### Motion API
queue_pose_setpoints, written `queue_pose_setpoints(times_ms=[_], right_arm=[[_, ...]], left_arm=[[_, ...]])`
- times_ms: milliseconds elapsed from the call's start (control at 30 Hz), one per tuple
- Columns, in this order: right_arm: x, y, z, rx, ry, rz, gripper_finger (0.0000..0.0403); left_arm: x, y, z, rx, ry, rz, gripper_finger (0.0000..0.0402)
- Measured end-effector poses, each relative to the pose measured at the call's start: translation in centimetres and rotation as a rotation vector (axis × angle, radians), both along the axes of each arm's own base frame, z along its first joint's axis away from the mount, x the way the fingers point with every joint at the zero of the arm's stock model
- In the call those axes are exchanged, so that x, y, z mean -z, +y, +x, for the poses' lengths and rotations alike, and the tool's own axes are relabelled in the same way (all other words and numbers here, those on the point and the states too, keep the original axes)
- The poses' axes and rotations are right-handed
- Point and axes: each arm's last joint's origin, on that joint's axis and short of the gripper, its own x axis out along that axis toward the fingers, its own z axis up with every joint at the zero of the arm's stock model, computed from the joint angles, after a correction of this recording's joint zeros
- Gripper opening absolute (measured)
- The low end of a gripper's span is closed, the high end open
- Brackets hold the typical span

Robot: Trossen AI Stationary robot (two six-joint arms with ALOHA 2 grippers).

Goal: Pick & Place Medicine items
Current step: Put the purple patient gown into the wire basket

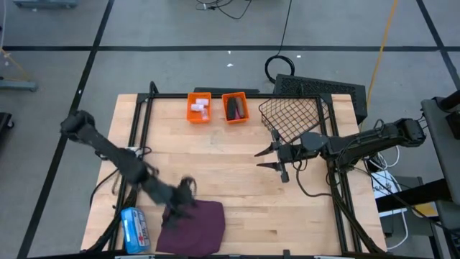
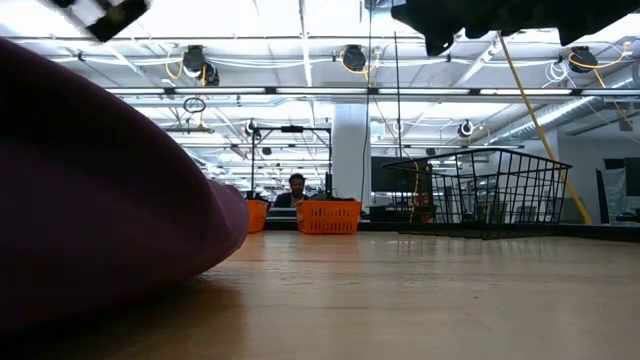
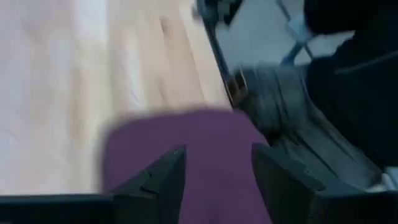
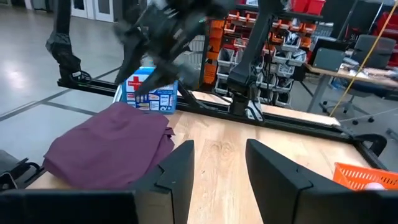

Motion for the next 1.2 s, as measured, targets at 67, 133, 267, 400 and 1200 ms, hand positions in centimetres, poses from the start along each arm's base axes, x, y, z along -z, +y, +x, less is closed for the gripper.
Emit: queue_pose_setpoints(times_ms=[67, 133, 267, 400, 1200], right_arm=[[0.0, 0.0, 0.0, 0.0, 0.005, 0.005, 0.0134], [0.0, 0.0, 0.0, 0.0, 0.006, 0.007, 0.0134], [0.0, 0.0, 0.0, -0.001, 0.005, 0.005, 0.0129], [-0.1, 0.0, 0.0, 0.0, -0.002, 0.021, 0.0125], [-1.7, 4.6, -1.1, -0.332, -0.05, 0.361, 0.0126]], left_arm=[[1.9, -1.7, 0.2, -0.012, 0.107, -0.036, 0.0178], [4.0, -3.1, 0.1, -0.011, 0.238, -0.069, 0.0167], [7.5, -5.7, -0.2, -0.001, 0.445, -0.097, 0.0147], [10.9, -6.3, -0.6, -0.023, 0.588, -0.004, 0.0129], [13.1, 6.7, 9.4, -0.386, 0.191, 0.434, 0.0093]])
